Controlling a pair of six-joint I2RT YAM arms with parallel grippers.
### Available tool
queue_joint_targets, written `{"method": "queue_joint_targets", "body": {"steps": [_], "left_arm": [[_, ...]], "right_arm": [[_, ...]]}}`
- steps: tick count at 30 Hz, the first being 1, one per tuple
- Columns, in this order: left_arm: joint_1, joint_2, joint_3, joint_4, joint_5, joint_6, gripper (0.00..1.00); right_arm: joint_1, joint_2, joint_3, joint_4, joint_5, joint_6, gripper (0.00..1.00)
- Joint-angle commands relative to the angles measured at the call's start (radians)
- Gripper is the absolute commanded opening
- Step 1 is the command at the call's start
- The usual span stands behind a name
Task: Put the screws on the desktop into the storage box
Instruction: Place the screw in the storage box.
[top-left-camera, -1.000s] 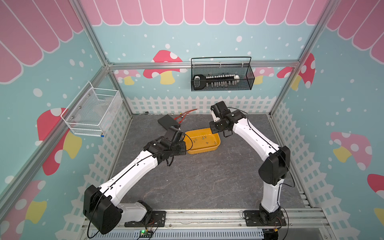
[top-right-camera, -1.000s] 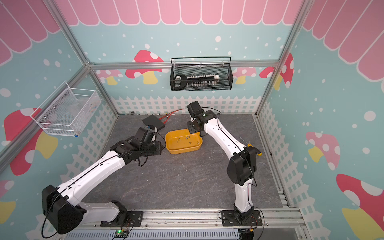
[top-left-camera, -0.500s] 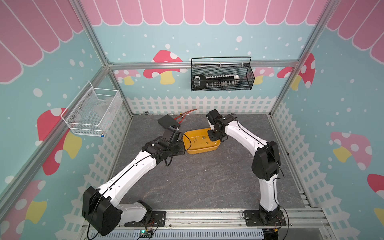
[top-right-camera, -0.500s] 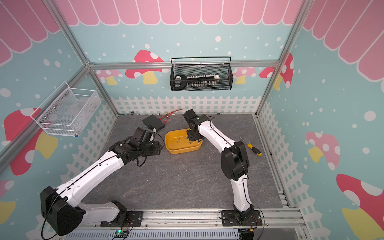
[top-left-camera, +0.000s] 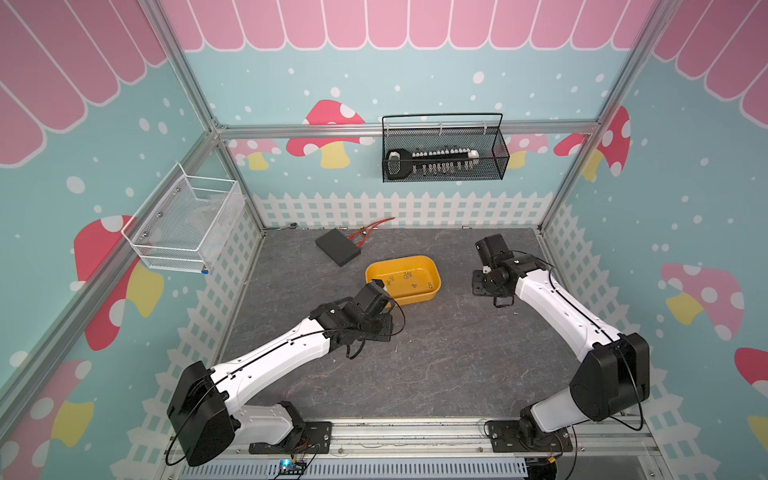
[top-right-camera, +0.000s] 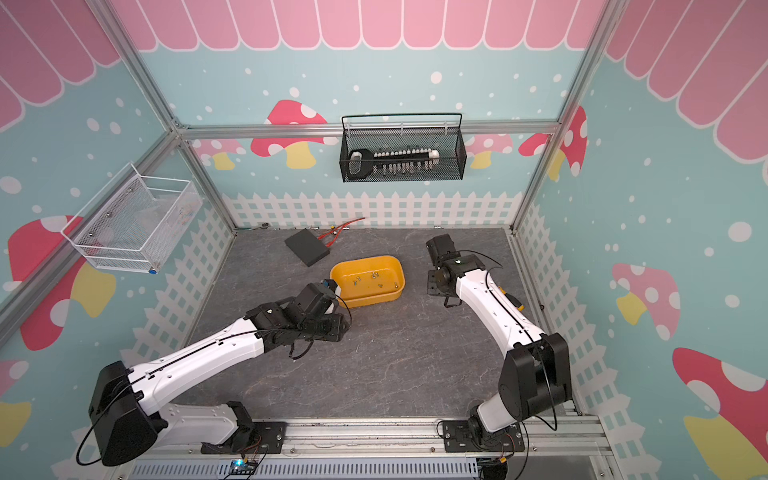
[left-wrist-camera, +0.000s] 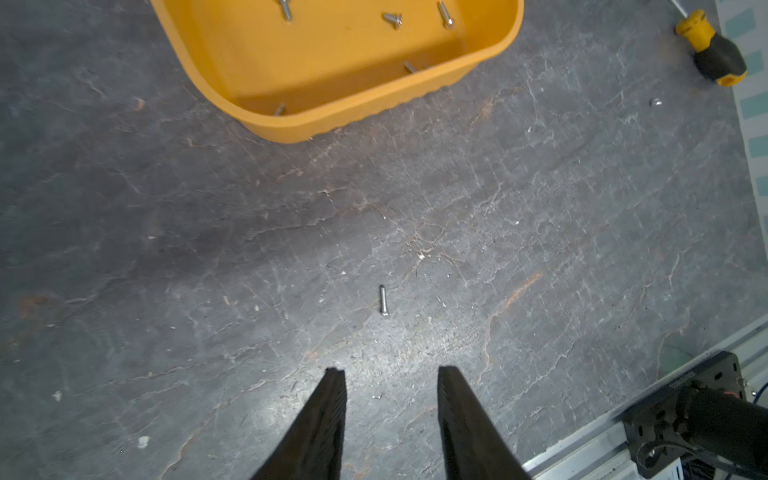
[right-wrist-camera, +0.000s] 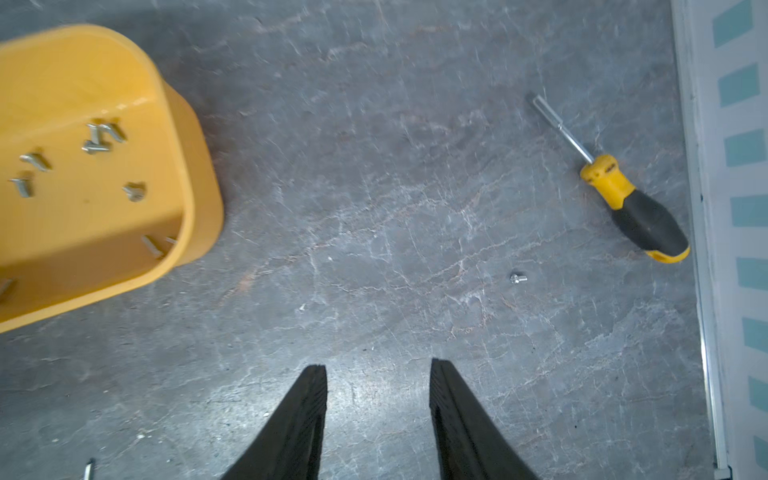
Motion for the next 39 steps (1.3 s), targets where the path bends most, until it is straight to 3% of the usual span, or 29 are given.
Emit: {"method": "queue_joint_targets", "body": {"steps": [1,18,34,39], "left_arm": [[-0.032,0.025,-0.032,0.051,0.004,-0.066,0.42],[-0.085,0.211,-0.133,0.201,-0.015,-0.117,0.45],[-0.080,0.408,-0.032,0.204,-0.045,-0.068,0.45],[-0.080,0.426,-0.031,0.180,-0.049,-0.060,0.39]], "right_arm": [[-0.029,-0.018,-0.078,0.058,-0.056,0.053,0.47],[-0.074,-0.064,-0.152,0.123,-0.107,0.052,0.44],[-0.074,-0.163,-0.118,0.082,-0.073,0.019,0.44],[-0.074,-0.170,-0.098,0.074,-0.076,0.014,0.44]]}}
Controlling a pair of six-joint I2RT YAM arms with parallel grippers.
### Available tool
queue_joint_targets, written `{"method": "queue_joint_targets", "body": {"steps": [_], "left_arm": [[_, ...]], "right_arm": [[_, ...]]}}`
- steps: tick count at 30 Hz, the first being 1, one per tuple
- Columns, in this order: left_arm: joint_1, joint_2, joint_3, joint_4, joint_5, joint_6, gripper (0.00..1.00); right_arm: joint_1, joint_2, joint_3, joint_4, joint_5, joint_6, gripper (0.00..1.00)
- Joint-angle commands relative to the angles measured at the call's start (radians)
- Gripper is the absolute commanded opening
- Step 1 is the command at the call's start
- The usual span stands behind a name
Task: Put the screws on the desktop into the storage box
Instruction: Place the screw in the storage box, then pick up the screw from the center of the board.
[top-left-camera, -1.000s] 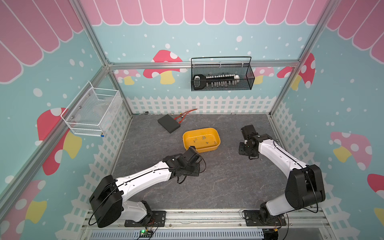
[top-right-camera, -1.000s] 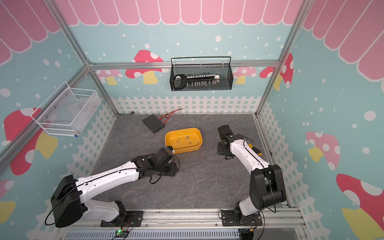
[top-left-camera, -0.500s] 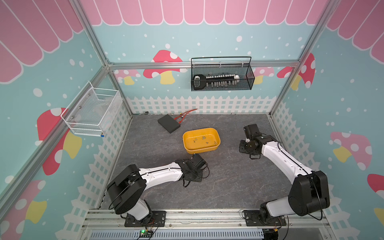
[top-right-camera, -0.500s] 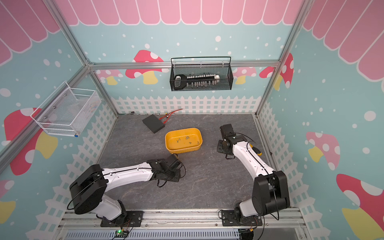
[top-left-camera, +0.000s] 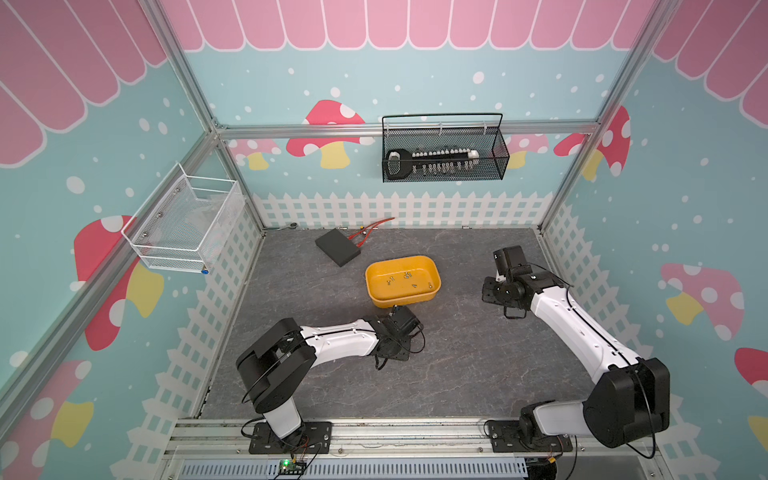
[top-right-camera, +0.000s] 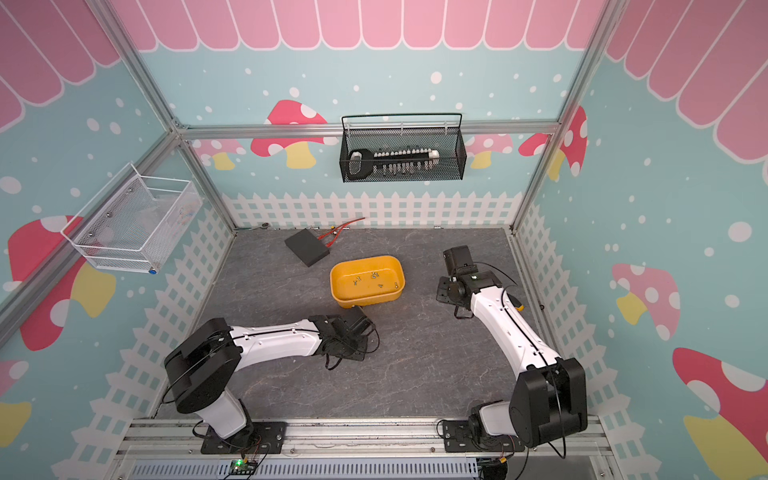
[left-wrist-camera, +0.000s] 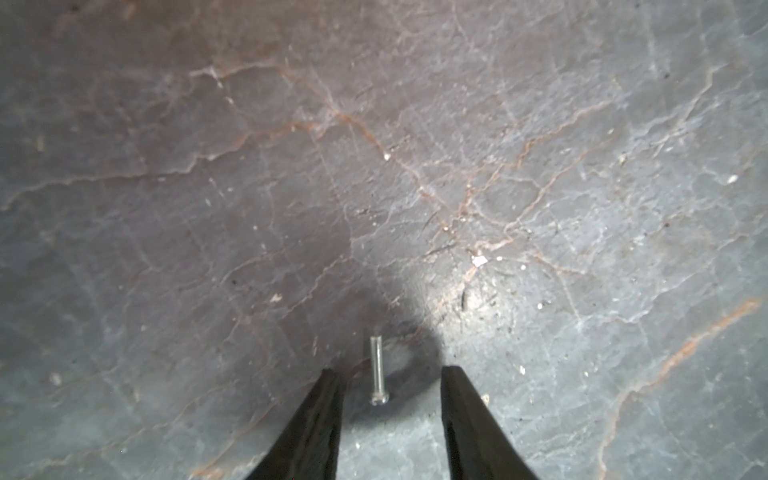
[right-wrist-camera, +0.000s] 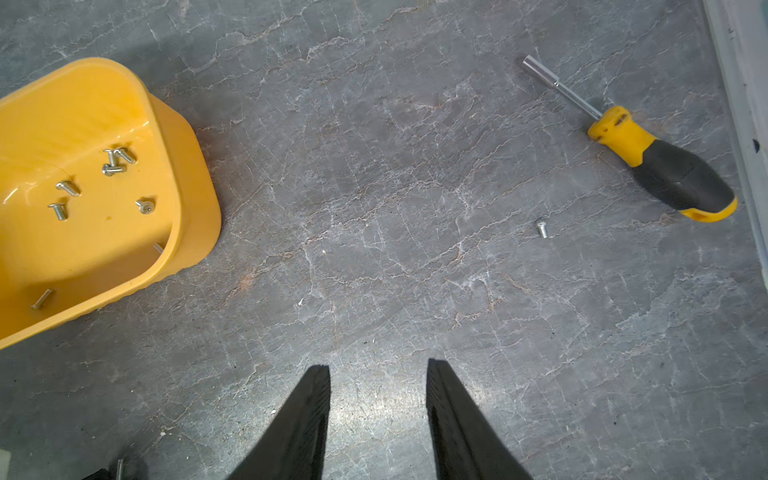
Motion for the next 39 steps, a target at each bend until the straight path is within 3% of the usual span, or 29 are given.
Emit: {"method": "queue_joint_targets", "body": {"steps": [1,11,25,39], "left_arm": [[0.000,0.028,0.005,-0.033,-0.027,0.010,0.38],[-0.010,0.091,0.054,-0.172,-0.144,0.022,0.34],[-0.057,0.124,0.065,-0.180,-0.124,-0.015,0.28],[-0.098,0.137,0.075,-0.183,-0.120,-0.038,0.11]], "right_arm": [[0.000,-0.023,0.038,-0.022,0.006,-0.013,0.44],[0.001,-0.038,0.056,-0.022,-0.007,-0.016,0.43],[0.000,-0.048,0.064,-0.025,0.007,-0.035,0.43],[0.000,-0.055,0.069,-0.029,0.003,-0.037,0.43]]}}
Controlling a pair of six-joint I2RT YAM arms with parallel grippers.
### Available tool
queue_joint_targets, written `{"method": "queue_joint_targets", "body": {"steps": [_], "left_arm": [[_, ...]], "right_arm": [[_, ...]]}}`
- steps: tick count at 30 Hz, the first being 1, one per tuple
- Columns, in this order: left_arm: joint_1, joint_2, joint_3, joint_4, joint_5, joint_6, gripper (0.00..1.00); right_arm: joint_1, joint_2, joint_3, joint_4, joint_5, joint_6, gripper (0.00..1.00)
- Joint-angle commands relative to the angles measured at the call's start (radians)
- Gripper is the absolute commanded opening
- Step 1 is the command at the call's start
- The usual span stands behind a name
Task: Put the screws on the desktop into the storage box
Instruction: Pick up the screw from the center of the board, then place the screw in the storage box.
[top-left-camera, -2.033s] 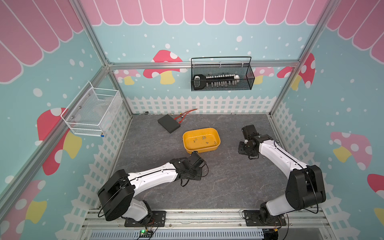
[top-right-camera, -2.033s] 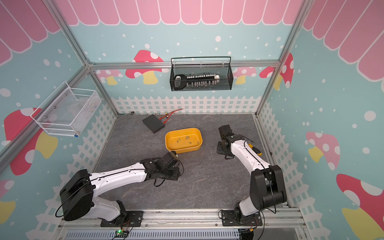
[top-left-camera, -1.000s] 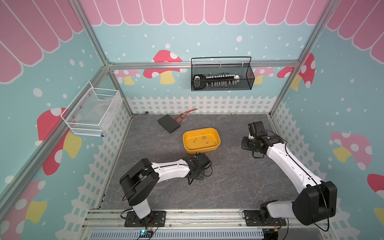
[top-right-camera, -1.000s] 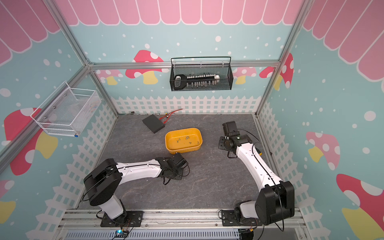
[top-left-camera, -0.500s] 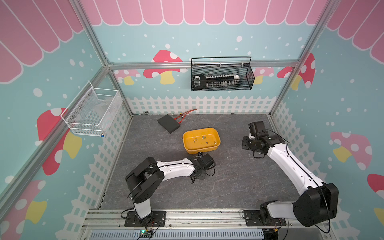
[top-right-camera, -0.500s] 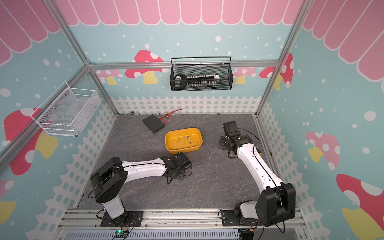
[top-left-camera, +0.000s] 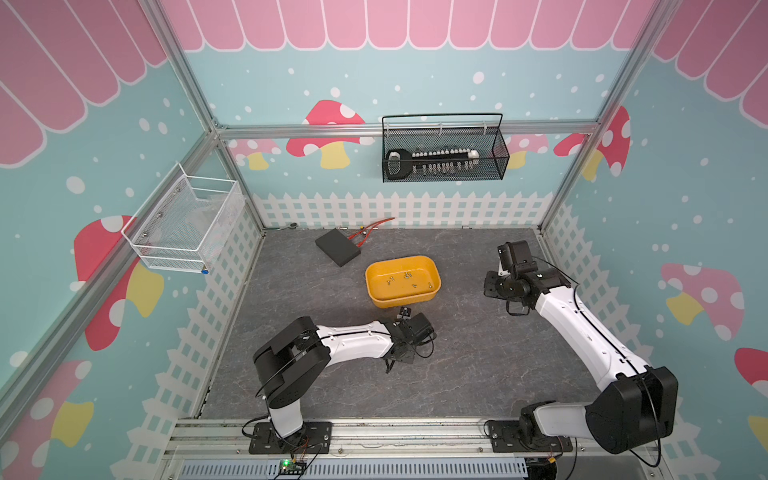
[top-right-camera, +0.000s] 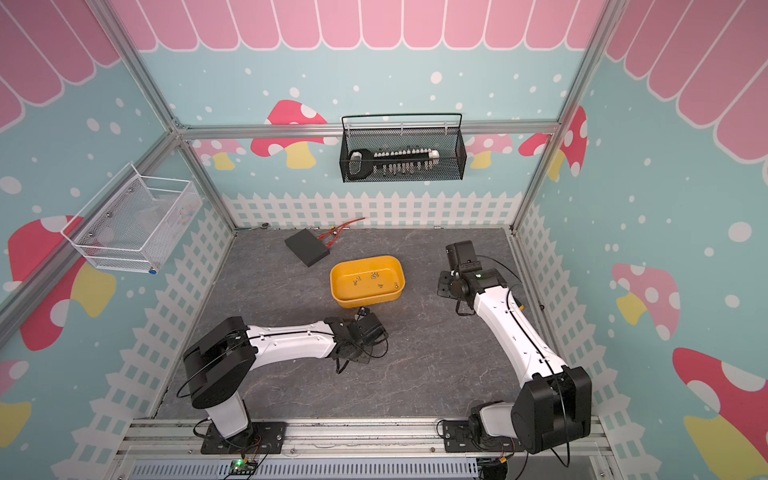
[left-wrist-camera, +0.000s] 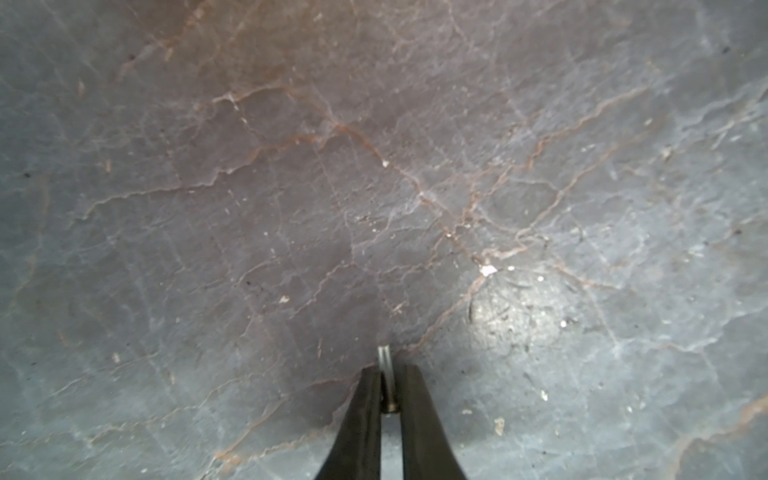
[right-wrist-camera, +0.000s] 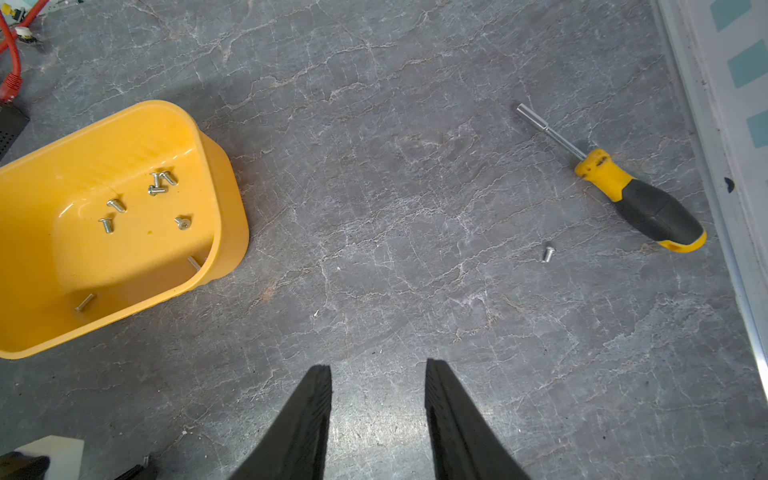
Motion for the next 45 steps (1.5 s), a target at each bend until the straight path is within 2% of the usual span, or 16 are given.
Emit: {"method": "queue_joint_targets", "body": {"steps": [1,9,15,20,26,31,36,45], "left_arm": [[-0.014,0.050,-0.026,-0.062,0.042,-0.015,0.09],[-0.013,0.040,-0.011,-0.087,0.009,-0.012,0.00],[-0.013,-0.038,0.043,-0.154,-0.051,-0.008,0.00],[-0.007,-0.131,0.174,-0.259,-0.119,0.021,0.00],[0.072,-0.157,0.368,-0.306,-0.126,0.113,0.00],[0.200,-0.071,0.540,-0.305,-0.097,0.224,0.00],[0.291,0.096,0.686,-0.292,-0.038,0.299,0.00],[0.368,0.331,0.844,-0.282,0.034,0.337,0.00]], "right_arm": [[0.000,-0.029,0.023,-0.020,0.003,-0.012,0.43],[0.000,-0.030,0.024,-0.020,0.001,-0.011,0.43],[0.001,-0.032,0.030,-0.025,-0.003,-0.018,0.43],[0.000,-0.036,0.043,-0.029,-0.004,-0.018,0.43],[0.000,-0.035,0.046,-0.029,-0.008,-0.015,0.42],[0.000,-0.027,0.050,-0.029,-0.011,-0.015,0.42],[0.000,-0.015,0.056,-0.026,-0.013,-0.018,0.42],[0.000,0.004,0.058,-0.024,0.010,-0.032,0.43]]}}
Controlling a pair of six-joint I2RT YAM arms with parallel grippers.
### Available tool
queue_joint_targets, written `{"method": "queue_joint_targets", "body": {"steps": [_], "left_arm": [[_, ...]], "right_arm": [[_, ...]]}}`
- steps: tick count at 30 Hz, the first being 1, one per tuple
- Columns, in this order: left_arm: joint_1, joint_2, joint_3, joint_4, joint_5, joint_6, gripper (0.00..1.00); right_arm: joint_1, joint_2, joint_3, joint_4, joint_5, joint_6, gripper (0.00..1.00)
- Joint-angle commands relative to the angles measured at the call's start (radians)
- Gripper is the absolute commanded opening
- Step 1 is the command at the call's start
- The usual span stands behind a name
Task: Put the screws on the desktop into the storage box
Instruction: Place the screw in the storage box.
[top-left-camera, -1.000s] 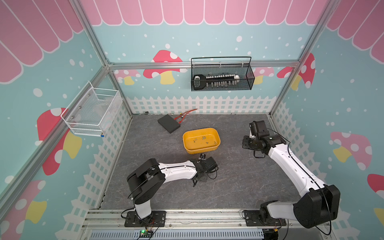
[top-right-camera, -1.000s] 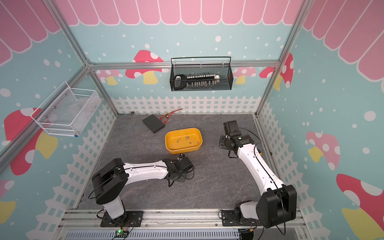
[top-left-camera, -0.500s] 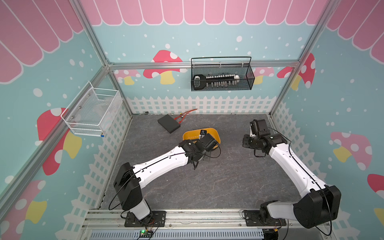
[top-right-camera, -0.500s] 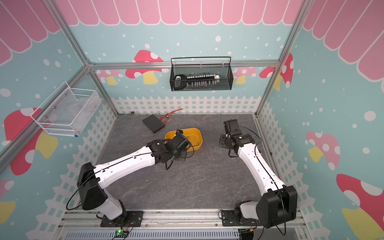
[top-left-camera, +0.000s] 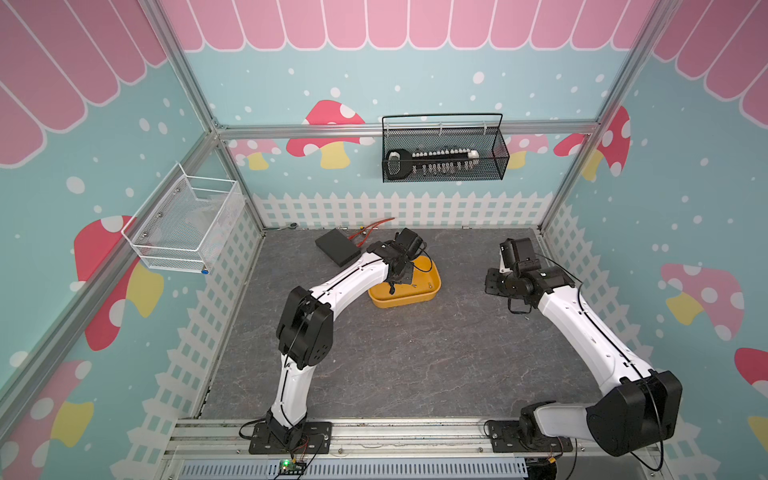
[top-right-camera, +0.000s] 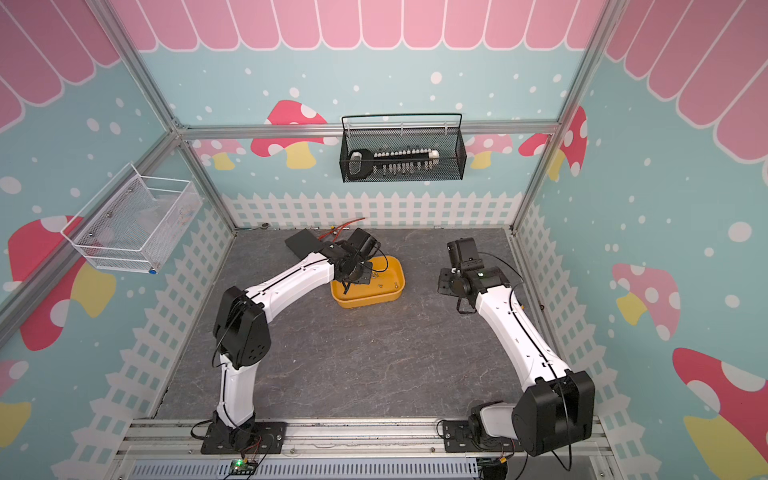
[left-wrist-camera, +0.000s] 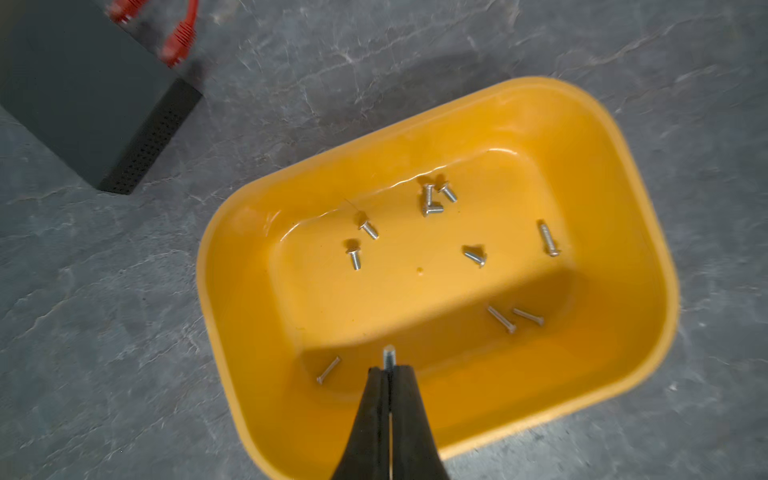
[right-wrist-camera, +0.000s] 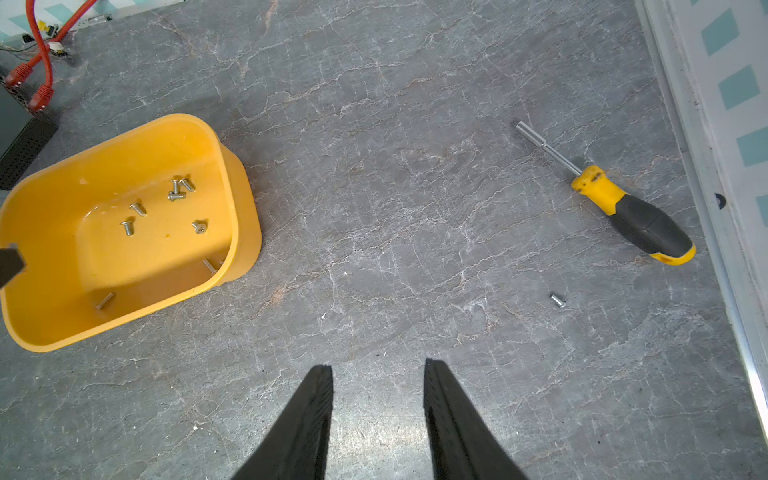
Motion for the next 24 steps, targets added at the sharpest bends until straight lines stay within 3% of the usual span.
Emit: {"method": "queue_joint_targets", "body": {"steps": [1,24], "left_arm": [[0.012,0.039,0.065,-0.011,0.047,0.036,0.00],[0.019,0.194,0.054,0.017,0.123,0.044,0.00]], "right_arm": [[-0.001,0.016,0.024,-0.009,0.017,-0.015,0.43],[-0.029,0.067,0.019,-0.001,0.046,-0.067,0.45]]}}
